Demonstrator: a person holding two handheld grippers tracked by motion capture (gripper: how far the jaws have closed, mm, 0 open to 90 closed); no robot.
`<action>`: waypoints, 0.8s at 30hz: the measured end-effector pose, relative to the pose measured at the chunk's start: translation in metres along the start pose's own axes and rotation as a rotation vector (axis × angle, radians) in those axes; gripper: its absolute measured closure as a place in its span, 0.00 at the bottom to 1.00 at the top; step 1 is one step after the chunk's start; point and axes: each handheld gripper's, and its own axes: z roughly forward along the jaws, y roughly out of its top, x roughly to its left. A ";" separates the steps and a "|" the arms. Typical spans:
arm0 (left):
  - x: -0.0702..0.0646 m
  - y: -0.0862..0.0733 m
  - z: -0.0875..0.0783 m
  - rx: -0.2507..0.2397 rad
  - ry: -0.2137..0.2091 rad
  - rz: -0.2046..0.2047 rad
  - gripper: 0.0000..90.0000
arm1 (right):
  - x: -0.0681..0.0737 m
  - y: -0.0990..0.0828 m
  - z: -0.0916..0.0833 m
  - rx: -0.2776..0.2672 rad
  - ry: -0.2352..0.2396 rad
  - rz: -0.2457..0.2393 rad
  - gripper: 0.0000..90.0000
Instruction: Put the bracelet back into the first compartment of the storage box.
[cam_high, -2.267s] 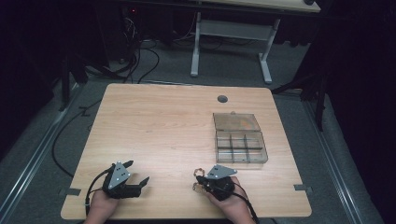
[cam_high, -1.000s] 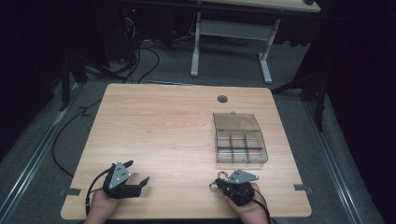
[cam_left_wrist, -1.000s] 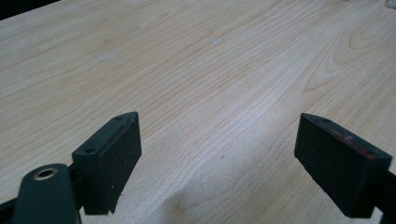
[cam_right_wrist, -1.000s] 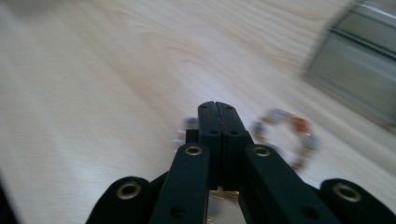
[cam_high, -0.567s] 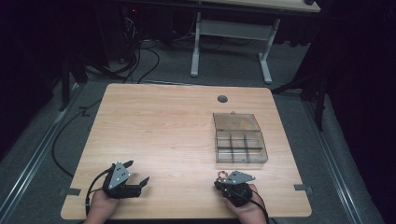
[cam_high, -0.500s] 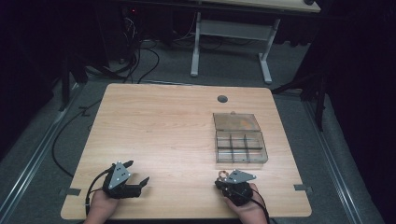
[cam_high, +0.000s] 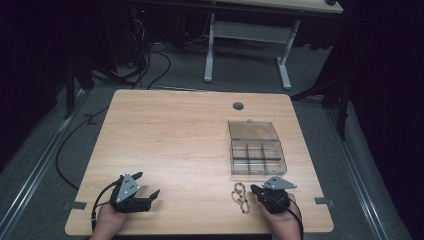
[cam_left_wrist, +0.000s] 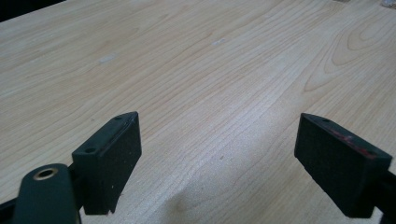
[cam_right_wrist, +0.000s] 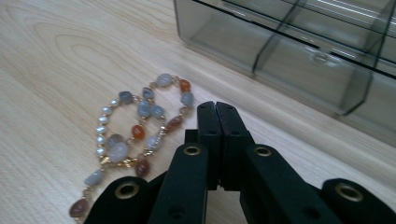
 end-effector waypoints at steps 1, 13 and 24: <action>0.000 0.000 0.000 0.000 0.000 0.000 0.17 | 0.000 0.000 0.000 0.000 0.000 0.000 1.00; 0.000 0.000 0.000 -0.007 -0.011 0.003 0.17 | -0.007 0.005 -0.004 0.152 -0.007 0.040 0.94; 0.001 0.000 -0.001 -0.008 -0.029 -0.001 0.17 | -0.008 0.016 -0.008 0.265 0.010 0.057 0.91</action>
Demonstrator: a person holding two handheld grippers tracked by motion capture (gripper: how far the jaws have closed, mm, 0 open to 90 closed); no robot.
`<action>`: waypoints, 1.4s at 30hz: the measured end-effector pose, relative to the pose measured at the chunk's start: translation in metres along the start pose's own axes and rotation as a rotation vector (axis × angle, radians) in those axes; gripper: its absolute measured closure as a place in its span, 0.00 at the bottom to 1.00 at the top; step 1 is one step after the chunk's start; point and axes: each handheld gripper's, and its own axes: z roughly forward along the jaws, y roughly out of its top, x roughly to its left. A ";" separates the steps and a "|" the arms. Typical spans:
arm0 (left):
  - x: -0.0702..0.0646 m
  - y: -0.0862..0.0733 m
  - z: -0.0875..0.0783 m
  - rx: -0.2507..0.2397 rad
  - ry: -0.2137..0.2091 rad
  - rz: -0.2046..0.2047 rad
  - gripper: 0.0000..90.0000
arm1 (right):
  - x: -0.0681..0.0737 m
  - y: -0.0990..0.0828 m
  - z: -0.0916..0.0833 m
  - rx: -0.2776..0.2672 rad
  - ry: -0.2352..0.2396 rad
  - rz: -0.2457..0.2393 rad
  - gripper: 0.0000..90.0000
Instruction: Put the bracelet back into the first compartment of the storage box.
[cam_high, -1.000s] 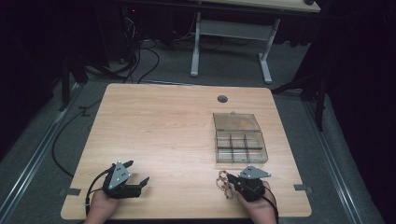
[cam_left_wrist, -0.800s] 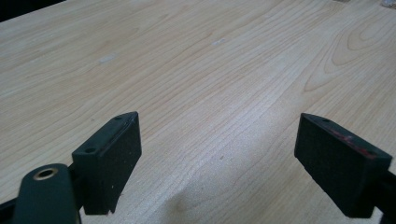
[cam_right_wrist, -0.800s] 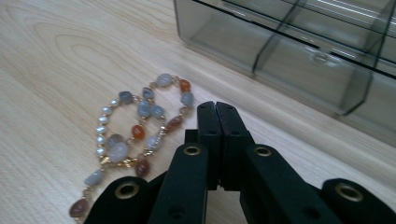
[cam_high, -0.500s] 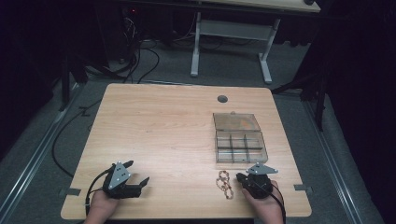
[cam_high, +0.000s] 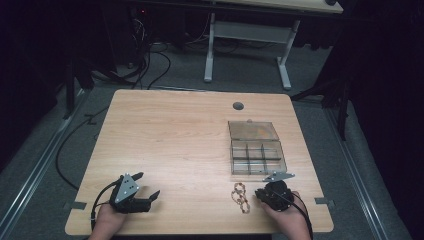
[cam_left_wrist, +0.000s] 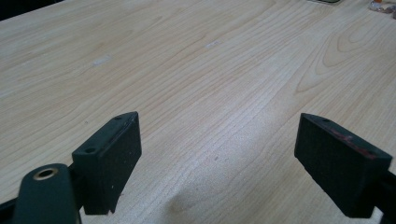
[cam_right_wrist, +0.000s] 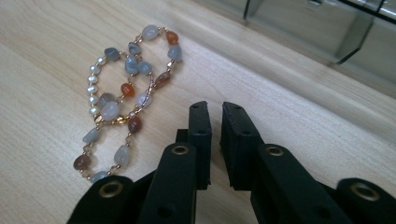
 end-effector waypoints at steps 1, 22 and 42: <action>0.000 0.000 0.000 -0.002 -0.003 0.000 0.17 | 0.001 0.002 0.000 0.018 0.000 -0.007 0.91; 0.000 0.000 0.000 -0.003 -0.008 0.003 0.17 | 0.008 0.028 -0.001 0.206 0.016 -0.012 0.82; 0.000 0.000 0.000 -0.007 -0.005 -0.001 0.17 | 0.020 0.042 0.001 0.259 0.044 -0.044 0.62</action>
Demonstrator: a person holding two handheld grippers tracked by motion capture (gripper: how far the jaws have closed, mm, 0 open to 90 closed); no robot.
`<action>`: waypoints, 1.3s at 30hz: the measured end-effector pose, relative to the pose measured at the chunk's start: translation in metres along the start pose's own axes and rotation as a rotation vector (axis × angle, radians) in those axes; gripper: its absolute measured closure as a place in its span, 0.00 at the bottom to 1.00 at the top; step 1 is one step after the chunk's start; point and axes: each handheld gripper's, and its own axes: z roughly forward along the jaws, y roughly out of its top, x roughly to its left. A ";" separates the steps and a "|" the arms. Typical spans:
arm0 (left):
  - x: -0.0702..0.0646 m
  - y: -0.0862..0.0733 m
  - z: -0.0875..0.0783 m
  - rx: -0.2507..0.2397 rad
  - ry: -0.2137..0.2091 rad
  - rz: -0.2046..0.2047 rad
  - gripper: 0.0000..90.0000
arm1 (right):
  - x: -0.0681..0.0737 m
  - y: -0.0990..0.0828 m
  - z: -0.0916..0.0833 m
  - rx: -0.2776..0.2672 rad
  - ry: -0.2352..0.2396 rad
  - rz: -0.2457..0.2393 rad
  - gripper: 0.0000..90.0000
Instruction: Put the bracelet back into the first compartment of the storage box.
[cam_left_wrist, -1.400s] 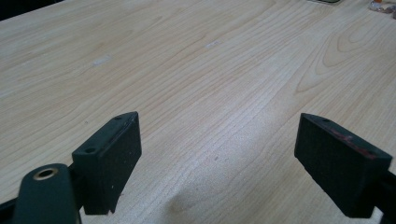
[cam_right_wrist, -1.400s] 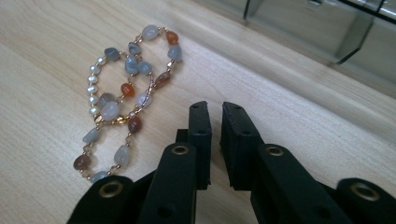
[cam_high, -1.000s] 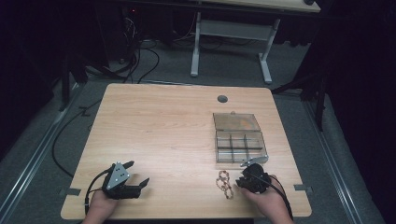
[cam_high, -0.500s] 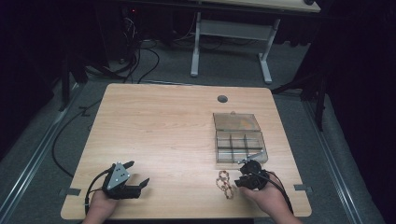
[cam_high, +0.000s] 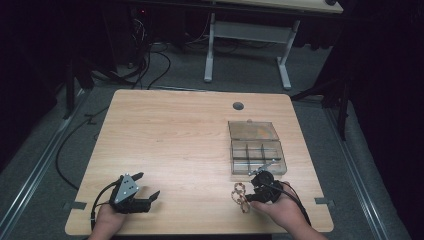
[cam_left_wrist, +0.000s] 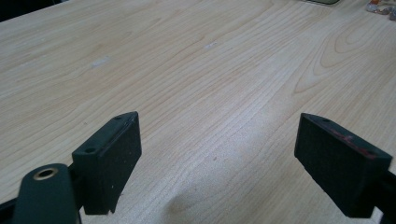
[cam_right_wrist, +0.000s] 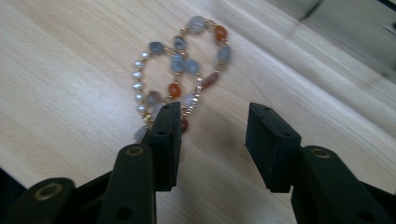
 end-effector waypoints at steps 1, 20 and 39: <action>0.000 0.000 0.000 -0.001 0.000 -0.001 0.17 | 0.002 0.001 0.000 0.000 0.009 -0.003 0.60; 0.000 0.000 0.000 -0.003 -0.002 -0.003 0.17 | 0.028 0.012 0.022 0.023 -0.048 -0.091 0.40; 0.000 0.000 0.000 -0.002 -0.002 -0.003 0.17 | 0.021 0.019 0.018 -0.001 0.022 -0.092 0.93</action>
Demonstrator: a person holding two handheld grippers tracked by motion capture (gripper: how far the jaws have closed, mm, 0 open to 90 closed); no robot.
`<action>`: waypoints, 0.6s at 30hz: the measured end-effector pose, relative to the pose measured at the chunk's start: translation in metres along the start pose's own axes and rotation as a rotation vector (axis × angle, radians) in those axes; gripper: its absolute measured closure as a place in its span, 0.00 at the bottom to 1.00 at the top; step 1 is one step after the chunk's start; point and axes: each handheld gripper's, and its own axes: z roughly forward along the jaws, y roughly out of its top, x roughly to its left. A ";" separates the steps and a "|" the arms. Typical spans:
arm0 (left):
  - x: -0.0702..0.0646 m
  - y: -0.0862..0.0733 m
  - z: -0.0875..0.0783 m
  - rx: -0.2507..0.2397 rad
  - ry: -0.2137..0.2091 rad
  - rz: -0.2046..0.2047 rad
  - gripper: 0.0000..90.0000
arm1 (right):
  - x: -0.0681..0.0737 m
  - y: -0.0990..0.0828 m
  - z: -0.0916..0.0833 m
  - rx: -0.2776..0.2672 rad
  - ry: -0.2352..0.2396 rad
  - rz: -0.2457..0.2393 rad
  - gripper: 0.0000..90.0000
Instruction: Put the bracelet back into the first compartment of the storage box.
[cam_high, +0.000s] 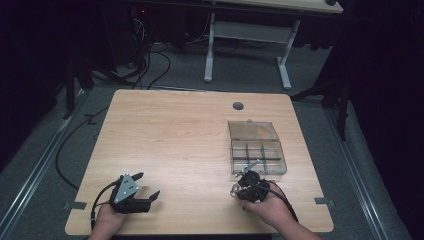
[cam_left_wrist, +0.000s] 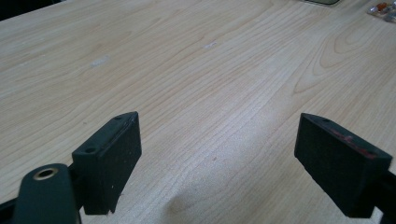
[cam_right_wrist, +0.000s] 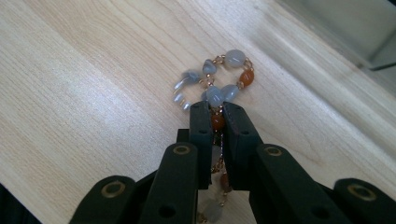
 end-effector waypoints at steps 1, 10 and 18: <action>0.000 0.000 0.000 -0.001 0.001 0.000 0.17 | -0.001 0.000 -0.001 0.002 -0.002 0.004 0.93; 0.000 0.000 0.000 0.000 0.001 0.000 0.17 | -0.006 0.004 -0.014 -0.016 0.013 -0.004 0.93; 0.000 0.000 0.000 0.000 0.000 0.001 0.17 | -0.012 0.002 -0.027 -0.020 0.016 -0.003 0.93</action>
